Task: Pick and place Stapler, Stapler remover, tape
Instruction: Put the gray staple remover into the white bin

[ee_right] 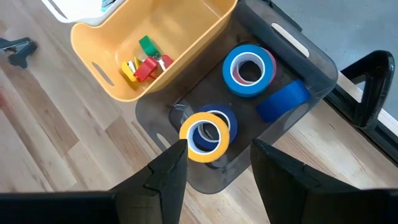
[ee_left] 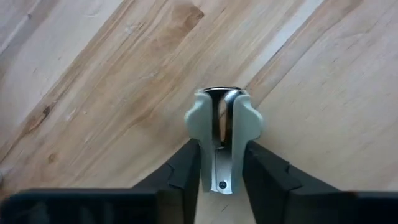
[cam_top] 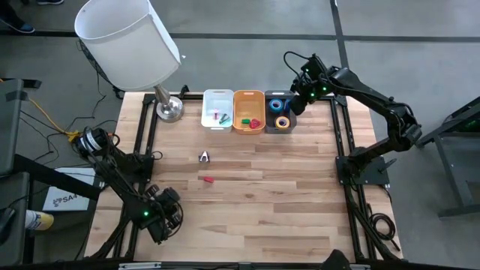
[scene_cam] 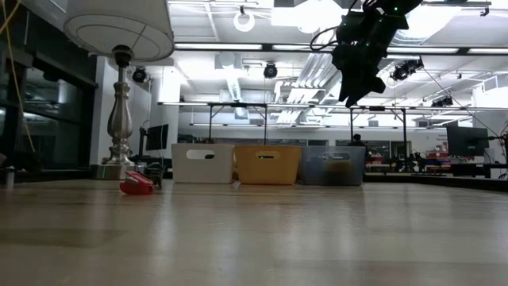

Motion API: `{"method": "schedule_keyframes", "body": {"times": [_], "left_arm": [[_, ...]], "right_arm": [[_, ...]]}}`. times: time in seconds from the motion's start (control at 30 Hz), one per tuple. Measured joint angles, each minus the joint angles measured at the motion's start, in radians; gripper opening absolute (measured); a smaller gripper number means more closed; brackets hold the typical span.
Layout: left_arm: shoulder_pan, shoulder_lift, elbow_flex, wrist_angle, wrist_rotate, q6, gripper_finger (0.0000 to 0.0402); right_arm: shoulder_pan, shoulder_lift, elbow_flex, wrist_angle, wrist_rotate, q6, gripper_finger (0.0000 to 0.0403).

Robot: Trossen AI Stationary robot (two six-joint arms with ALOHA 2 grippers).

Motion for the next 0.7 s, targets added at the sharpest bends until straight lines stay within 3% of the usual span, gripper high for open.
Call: {"method": "schedule_keyframes", "body": {"times": [0.1, 0.3, 0.53, 0.7], "left_arm": [[0.015, -0.001, 0.002, 0.004, -0.009, 0.013, 0.0079], [0.066, -0.001, 0.004, 0.01, -0.079, 0.025, 0.0079], [0.164, -0.06, 0.005, 0.001, -0.271, 0.087, 0.0079], [0.258, -0.142, 0.005, 0.008, -0.392, 0.222, 0.0079]], "right_arm": [[0.0, 0.0, 0.0, 0.0, -0.016, -0.016, 0.0165], [0.007, 0.0, 0.0, 0.0, -0.046, -0.054, 0.0165], [0.067, 0.0, 0.0, 0.041, -0.093, -0.1, 0.0165], [0.124, 0.0, 0.0, 0.098, -0.136, -0.115, 0.0165]]}}
